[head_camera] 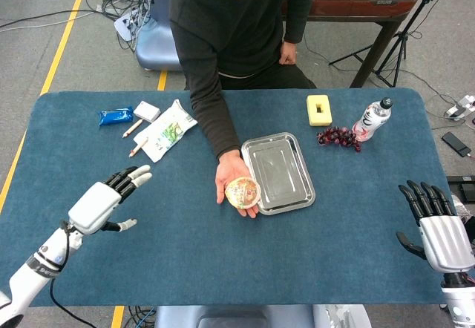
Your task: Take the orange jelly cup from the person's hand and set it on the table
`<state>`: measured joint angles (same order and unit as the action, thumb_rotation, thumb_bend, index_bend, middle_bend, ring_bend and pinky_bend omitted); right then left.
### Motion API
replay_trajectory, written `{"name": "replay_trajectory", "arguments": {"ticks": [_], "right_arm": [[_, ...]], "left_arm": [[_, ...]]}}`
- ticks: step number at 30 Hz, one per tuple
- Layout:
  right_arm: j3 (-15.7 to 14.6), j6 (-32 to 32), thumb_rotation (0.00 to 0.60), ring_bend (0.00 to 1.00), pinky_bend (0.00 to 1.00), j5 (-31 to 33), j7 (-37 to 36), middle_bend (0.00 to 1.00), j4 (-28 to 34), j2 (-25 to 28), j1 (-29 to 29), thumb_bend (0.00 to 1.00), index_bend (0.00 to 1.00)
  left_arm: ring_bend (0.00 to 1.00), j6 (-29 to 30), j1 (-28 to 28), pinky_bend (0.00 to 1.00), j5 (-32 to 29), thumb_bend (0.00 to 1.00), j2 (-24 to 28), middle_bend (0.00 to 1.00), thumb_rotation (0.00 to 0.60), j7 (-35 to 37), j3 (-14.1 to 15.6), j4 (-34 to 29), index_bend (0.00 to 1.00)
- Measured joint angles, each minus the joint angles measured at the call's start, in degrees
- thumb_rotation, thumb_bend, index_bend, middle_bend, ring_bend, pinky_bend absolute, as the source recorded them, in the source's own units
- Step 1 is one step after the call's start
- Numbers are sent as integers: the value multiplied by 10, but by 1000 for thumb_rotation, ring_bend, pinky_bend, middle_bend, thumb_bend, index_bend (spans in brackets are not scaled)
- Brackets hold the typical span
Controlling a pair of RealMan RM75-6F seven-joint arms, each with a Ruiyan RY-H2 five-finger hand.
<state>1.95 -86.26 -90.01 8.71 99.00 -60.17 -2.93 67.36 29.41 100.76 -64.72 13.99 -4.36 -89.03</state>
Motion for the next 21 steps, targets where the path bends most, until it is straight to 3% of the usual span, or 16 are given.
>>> {"name": "replay_trajectory", "arguments": {"ticks": [10, 21], "right_arm": [[5, 14, 600, 7, 88, 11, 20, 75, 12, 1, -9, 191, 90], [7, 14, 600, 7, 88, 20, 20, 75, 13, 6, -8, 190, 90]], "left_arm": [[0, -85, 137, 150, 38, 198, -45, 0, 600, 35, -23, 27, 2], [0, -192, 252, 148, 33, 199, -103, 0, 600, -18, -41, 41, 13]]}}
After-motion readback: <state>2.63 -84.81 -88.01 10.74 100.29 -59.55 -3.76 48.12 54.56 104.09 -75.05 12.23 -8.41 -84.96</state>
